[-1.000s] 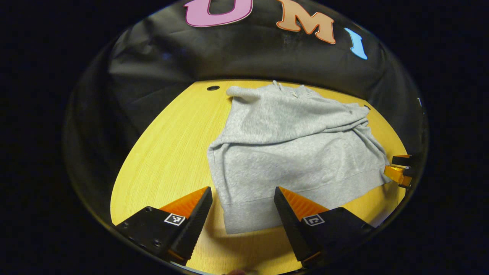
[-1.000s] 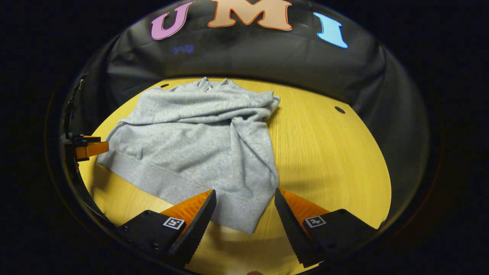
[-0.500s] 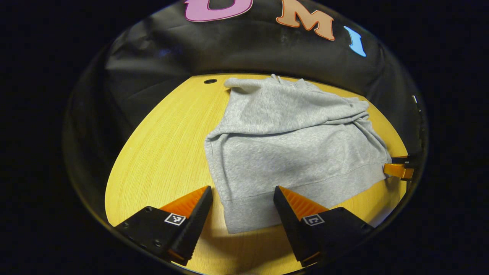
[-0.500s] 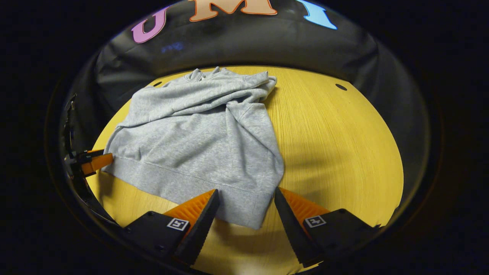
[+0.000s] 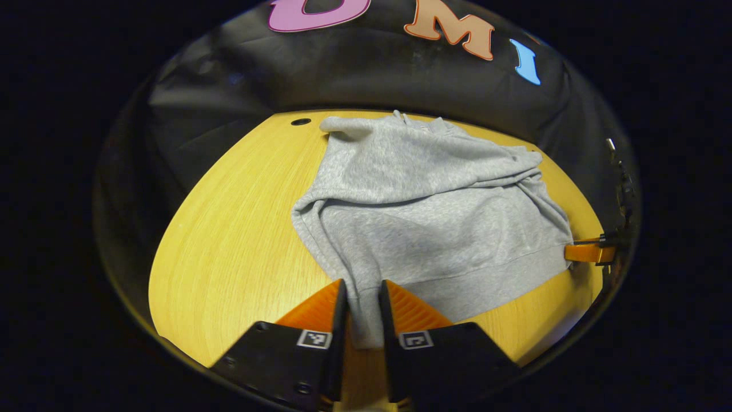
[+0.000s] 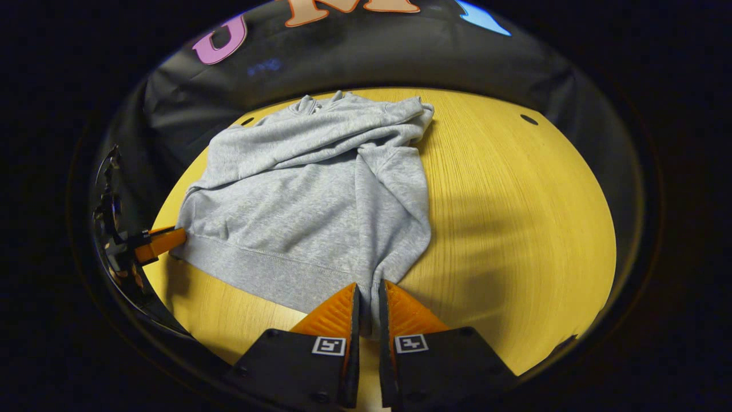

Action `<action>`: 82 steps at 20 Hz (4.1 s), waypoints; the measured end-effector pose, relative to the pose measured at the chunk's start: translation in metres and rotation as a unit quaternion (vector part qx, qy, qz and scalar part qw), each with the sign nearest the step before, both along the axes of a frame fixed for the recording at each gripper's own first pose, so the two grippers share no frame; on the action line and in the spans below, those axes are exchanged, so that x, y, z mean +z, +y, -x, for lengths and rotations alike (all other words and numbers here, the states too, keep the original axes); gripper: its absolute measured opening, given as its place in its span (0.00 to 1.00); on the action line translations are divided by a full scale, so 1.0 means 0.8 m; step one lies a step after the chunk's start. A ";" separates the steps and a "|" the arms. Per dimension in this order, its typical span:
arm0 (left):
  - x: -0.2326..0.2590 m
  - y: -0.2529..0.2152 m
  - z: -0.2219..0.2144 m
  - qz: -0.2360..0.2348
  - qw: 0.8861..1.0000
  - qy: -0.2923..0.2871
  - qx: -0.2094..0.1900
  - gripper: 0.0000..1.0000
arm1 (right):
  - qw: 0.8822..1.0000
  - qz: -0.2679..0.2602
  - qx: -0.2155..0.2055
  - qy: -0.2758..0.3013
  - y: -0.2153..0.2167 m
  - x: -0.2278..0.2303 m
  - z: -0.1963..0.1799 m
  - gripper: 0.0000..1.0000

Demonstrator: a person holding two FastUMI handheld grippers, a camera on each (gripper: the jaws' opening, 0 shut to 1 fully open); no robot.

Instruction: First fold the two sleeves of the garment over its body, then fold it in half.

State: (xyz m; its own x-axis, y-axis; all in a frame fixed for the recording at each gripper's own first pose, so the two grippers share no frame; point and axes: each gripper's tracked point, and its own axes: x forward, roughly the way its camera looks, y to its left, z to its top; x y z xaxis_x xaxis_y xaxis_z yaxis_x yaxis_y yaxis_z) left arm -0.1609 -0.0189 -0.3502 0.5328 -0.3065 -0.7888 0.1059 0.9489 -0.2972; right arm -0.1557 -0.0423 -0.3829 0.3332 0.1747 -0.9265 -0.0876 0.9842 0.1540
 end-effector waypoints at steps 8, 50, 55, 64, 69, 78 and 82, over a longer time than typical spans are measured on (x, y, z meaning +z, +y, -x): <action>0.001 -0.001 0.013 0.021 0.999 0.046 0.013 0.00 | 0.999 -0.029 -0.029 0.030 0.000 0.020 0.002 0.03; 0.047 -0.001 -0.215 0.094 0.989 0.093 0.072 0.00 | 0.953 -0.203 -0.219 0.059 0.014 0.074 -0.245 0.02; 0.020 -0.002 -0.219 0.093 0.984 0.135 0.073 0.00 | 0.945 -0.191 -0.248 0.093 0.016 0.036 -0.254 0.03; 0.068 0.006 -0.267 0.234 0.947 0.094 0.199 0.11 | 0.910 -0.302 -0.284 0.018 0.035 0.101 -0.305 0.37; 0.124 0.039 -0.333 0.230 0.945 -0.062 0.225 0.65 | 0.906 -0.287 -0.303 -0.072 0.011 0.121 -0.337 0.95; 0.199 0.060 -0.337 -0.017 0.965 -0.221 0.143 0.96 | 0.937 -0.127 -0.197 -0.259 -0.019 0.195 -0.320 0.96; 0.244 0.062 -0.295 -0.070 0.952 -0.268 0.128 0.95 | 0.930 -0.053 -0.125 -0.342 -0.018 0.245 -0.291 0.96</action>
